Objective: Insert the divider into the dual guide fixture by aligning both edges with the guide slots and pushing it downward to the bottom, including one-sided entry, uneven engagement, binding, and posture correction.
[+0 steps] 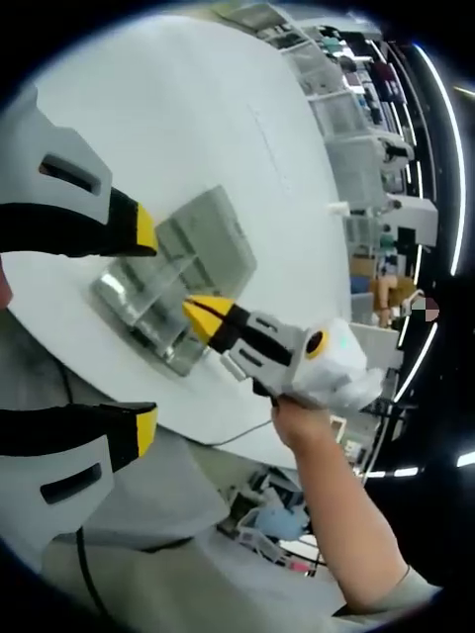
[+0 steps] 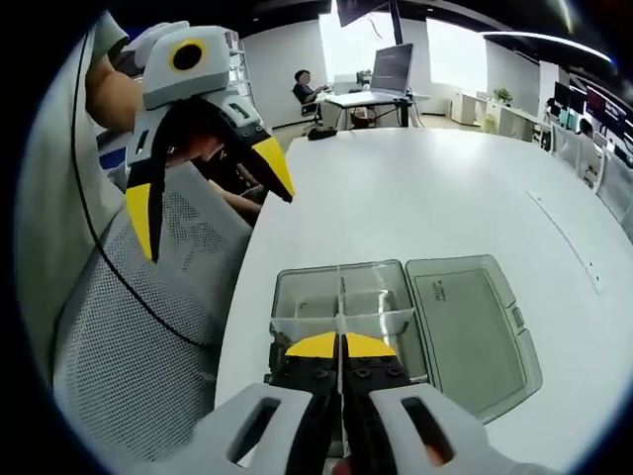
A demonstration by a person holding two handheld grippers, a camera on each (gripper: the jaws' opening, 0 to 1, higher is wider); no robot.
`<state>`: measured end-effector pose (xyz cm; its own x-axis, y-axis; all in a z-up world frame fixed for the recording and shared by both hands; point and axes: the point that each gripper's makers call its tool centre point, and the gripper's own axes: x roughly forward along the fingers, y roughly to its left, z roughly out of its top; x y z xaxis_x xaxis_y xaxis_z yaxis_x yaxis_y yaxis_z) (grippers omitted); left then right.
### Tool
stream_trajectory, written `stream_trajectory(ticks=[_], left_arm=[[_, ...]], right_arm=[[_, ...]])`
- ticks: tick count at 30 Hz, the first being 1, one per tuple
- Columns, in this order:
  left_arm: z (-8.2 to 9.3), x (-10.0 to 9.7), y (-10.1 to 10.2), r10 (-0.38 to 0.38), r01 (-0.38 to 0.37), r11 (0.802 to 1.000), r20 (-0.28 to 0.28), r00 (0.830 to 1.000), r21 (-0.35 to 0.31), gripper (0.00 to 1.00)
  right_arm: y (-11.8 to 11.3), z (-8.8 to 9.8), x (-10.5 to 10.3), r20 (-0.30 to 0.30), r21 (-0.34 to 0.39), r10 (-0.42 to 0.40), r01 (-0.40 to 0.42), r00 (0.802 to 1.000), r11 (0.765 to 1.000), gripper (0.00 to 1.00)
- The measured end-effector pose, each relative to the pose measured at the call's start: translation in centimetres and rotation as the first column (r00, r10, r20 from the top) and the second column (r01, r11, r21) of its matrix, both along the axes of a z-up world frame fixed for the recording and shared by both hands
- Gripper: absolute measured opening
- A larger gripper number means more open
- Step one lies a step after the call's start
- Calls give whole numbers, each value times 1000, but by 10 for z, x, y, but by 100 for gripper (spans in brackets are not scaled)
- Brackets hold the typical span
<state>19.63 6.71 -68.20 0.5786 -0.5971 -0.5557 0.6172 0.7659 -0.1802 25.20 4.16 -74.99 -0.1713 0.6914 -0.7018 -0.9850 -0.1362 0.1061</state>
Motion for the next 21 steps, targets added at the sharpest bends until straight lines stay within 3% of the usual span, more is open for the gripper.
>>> stream_trajectory(ticks=[21], left_arm=[[3, -1, -1, 13, -13, 1000, 0, 1000, -3, 58]], right_arm=[[-1, -12, -3, 32, -28, 34, -34, 999, 999, 0]])
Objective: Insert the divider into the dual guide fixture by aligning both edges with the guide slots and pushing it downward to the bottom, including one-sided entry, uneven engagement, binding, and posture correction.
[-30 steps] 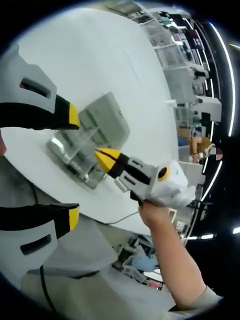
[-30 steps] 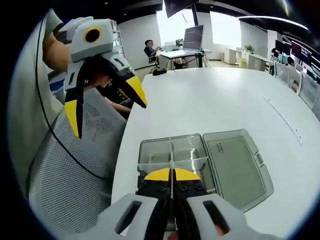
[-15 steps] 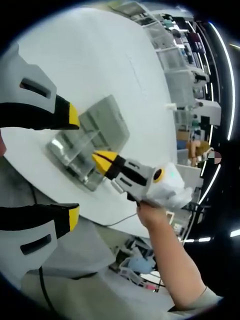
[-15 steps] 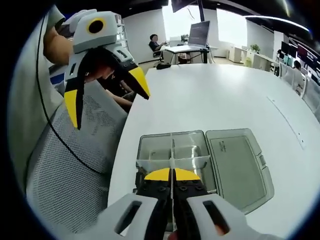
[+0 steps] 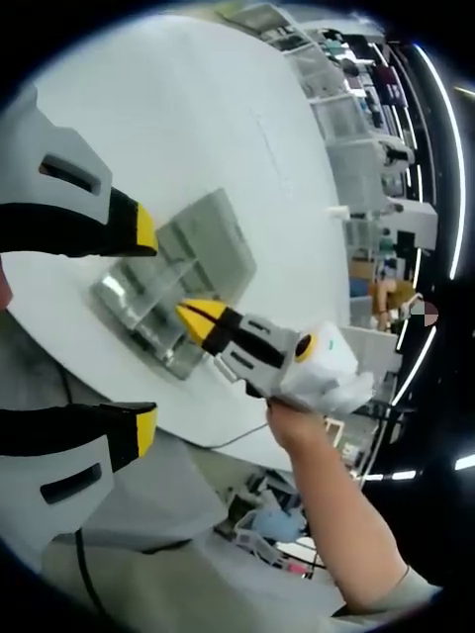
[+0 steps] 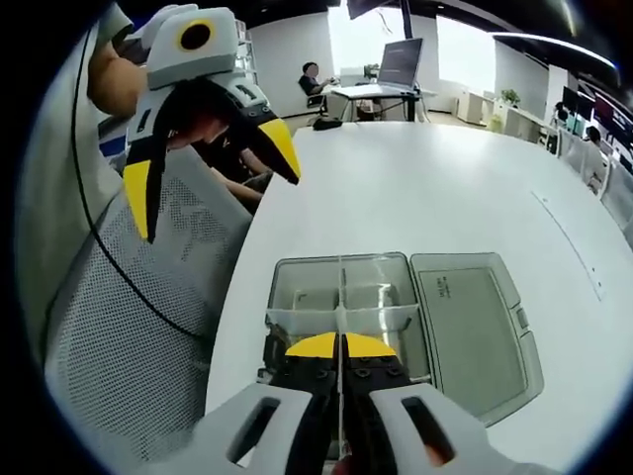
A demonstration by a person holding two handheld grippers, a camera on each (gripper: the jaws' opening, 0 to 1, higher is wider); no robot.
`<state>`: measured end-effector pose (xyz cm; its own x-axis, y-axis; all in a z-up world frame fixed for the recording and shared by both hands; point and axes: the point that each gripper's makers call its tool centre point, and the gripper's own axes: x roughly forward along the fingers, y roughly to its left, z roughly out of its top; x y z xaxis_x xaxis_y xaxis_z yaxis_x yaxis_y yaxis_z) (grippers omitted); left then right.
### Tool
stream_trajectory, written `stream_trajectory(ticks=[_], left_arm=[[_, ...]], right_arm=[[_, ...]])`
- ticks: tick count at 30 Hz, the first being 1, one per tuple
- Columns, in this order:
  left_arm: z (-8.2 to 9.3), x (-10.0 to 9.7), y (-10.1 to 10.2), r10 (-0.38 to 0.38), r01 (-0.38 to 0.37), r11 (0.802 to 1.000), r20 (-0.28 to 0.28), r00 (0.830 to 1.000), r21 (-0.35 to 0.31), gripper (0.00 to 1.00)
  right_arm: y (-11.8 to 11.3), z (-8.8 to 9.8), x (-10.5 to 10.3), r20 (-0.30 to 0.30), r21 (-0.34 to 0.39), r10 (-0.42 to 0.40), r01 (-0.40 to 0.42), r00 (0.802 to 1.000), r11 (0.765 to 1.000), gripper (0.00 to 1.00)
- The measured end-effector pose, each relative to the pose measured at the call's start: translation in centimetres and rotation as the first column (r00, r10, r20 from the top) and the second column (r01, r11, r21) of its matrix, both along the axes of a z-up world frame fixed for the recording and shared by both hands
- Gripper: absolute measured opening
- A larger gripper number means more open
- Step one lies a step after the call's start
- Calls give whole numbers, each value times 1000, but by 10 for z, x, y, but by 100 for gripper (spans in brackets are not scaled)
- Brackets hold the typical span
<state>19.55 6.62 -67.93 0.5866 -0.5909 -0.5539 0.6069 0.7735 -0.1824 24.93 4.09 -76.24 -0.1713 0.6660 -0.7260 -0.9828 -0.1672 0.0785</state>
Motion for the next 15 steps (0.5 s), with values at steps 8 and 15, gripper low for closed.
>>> stream_trajectory(ticks=[8, 15], left_arm=[[-1, 1, 2, 3, -3, 1000, 0, 1000, -1, 58], [-2, 1, 3, 4, -4, 1000, -1, 1000, 0, 58]], right_arm=[[0, -5, -2, 12, -1, -15, 15, 1000, 1000, 0], [-1, -8, 0, 22, -3, -15, 15, 1000, 1000, 0]])
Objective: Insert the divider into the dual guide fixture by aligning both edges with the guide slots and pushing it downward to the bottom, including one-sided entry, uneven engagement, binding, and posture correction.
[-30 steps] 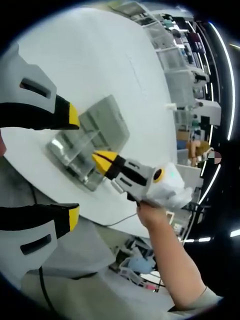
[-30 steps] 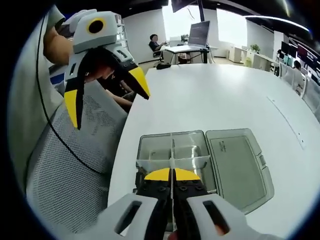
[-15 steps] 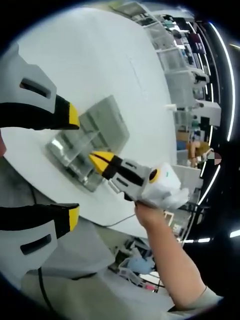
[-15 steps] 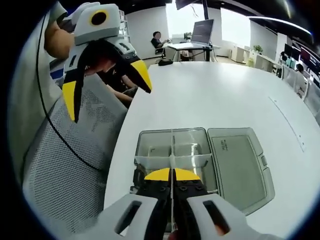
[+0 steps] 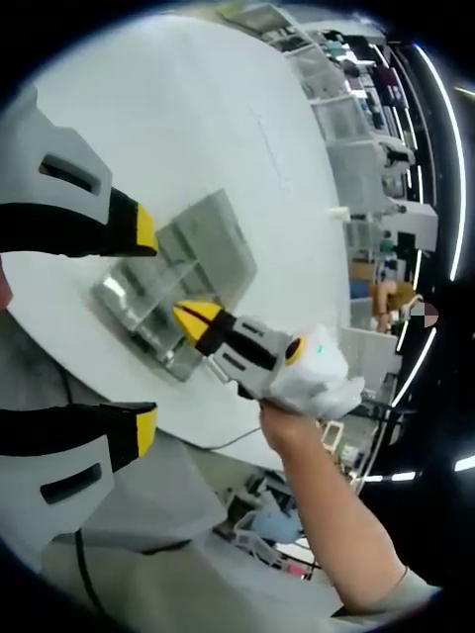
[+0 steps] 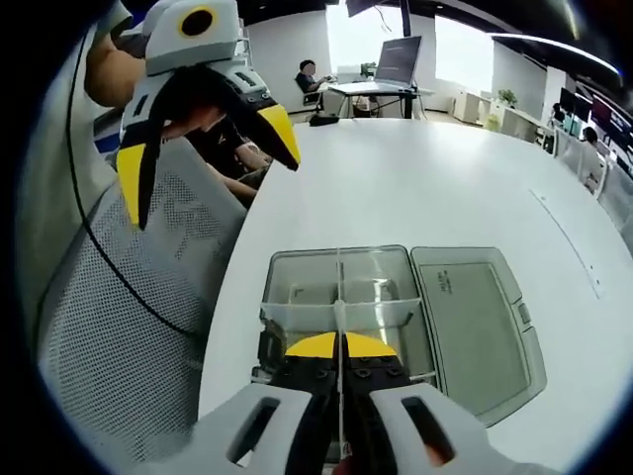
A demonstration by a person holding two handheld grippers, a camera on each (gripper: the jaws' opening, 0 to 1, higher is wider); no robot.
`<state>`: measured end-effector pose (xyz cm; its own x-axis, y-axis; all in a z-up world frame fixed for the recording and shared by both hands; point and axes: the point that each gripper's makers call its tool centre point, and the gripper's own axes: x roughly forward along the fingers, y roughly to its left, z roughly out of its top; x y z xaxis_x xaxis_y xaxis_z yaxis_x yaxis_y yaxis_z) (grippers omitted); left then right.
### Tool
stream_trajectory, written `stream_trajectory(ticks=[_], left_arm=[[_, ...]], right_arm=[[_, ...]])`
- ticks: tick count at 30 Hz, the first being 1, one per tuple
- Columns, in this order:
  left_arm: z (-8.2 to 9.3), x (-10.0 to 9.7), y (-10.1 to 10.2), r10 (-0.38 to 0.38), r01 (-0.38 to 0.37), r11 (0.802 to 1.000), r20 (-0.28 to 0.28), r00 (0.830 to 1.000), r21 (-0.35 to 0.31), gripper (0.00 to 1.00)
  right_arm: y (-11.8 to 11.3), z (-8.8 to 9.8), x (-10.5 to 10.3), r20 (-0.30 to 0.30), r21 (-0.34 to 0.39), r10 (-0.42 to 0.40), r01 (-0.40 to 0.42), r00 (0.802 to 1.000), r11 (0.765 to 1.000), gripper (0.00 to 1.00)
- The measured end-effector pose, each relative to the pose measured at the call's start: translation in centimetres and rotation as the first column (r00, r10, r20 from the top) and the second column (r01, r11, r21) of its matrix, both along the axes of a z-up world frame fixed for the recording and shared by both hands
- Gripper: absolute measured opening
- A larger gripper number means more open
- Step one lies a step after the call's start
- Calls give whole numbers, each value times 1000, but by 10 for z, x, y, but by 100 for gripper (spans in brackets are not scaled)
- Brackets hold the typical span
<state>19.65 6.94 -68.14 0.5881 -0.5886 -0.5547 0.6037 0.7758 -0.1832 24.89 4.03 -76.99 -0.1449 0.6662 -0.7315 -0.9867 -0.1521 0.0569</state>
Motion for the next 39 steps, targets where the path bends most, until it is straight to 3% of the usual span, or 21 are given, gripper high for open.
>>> stream_trajectory(ticks=[19, 39], left_arm=[[-2, 1, 1, -3, 3, 1000, -2, 1000, 1, 58], [-1, 0, 1, 4, -4, 1000, -1, 1000, -3, 58]], right_arm=[[0, -2, 0, 24, -11, 11, -11, 1000, 1000, 0], [0, -9, 0, 70, -87, 47, -41, 996, 995, 0]])
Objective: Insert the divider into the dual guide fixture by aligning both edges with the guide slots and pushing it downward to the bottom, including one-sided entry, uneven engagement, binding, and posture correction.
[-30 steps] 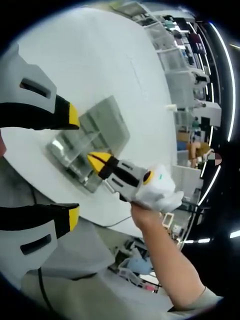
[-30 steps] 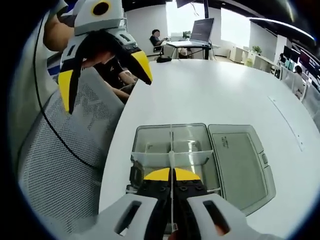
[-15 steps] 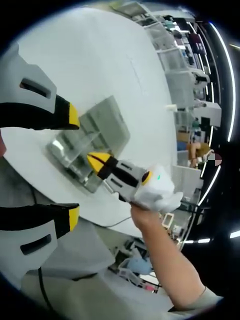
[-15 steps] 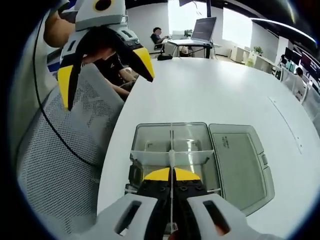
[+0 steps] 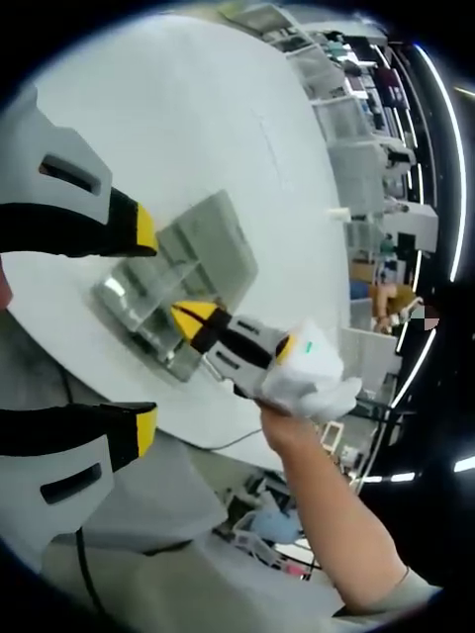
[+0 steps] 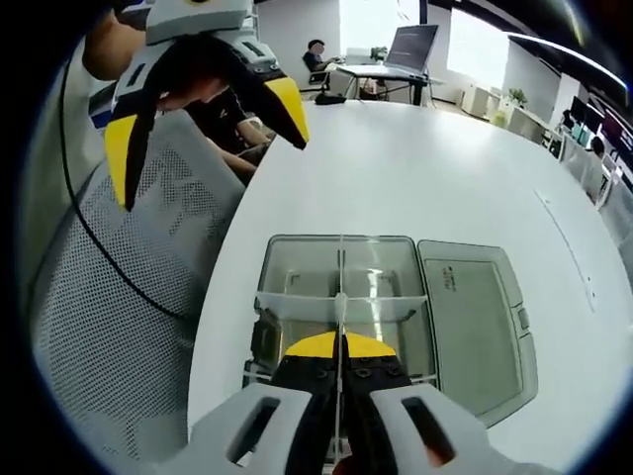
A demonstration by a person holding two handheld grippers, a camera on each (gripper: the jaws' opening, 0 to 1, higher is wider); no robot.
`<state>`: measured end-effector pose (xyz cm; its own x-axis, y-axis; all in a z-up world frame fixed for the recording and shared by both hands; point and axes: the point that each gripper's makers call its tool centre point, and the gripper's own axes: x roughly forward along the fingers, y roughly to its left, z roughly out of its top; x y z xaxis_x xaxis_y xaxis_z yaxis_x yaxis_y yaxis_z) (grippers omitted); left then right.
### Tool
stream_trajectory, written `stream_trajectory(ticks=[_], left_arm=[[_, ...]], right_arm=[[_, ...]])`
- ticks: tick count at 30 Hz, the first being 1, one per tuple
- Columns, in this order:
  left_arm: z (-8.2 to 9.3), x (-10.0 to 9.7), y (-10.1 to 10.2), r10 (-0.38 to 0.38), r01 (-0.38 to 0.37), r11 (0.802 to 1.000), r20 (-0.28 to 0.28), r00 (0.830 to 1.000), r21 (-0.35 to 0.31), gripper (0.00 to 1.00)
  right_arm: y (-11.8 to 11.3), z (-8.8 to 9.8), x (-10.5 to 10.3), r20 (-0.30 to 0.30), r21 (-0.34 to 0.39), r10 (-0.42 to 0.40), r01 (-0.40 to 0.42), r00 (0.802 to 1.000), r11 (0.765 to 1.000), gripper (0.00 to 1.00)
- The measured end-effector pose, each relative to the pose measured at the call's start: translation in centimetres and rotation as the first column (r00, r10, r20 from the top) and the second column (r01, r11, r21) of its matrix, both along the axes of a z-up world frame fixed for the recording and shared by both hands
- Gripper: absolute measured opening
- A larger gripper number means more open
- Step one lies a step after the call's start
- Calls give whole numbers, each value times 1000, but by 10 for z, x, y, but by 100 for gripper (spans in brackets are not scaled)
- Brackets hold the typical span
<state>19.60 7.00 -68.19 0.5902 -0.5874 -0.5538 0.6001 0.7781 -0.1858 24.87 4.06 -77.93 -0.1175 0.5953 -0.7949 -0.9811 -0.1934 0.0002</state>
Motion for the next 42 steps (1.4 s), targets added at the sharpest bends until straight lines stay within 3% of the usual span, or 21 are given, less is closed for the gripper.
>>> stream_trajectory(ticks=[16, 25, 42], left_arm=[[0, -1, 2, 7, -7, 1000, 4, 1000, -4, 58], [-1, 0, 4, 11, -11, 1000, 6, 1000, -6, 58], [0, -1, 1, 9, -9, 1000, 4, 1000, -5, 58]], right_arm=[[-1, -6, 0, 24, -64, 26, -25, 999, 998, 0], [1, -9, 2, 67, -107, 57, -50, 996, 993, 0], [-2, -6, -2, 53, -89, 45, -40, 998, 995, 15]])
